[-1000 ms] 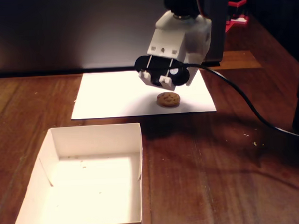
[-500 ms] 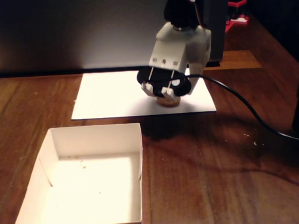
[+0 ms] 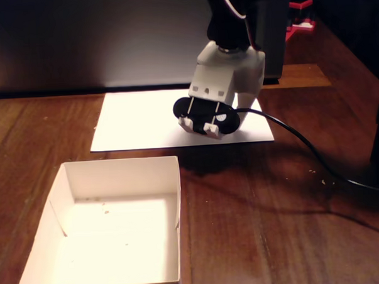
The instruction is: Grasp a mini cookies block and put it in the white box.
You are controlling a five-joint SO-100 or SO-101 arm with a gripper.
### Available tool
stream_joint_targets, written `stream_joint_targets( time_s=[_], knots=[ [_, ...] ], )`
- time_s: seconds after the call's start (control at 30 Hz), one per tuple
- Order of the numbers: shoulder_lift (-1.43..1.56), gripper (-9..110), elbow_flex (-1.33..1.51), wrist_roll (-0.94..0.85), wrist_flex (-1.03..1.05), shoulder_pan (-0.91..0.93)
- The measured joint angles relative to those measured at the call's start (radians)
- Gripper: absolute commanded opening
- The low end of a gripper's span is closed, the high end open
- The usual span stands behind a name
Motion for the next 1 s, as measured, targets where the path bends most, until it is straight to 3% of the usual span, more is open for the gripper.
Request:
stream_joint_targets(
  time_s=[0.57, 1.0],
  knots=[
    [-0.091, 31, -0.117, 0.0, 0.1, -0.003],
    [-0.106, 21, -0.132, -0.002, 0.104, 0.015]
  ],
)
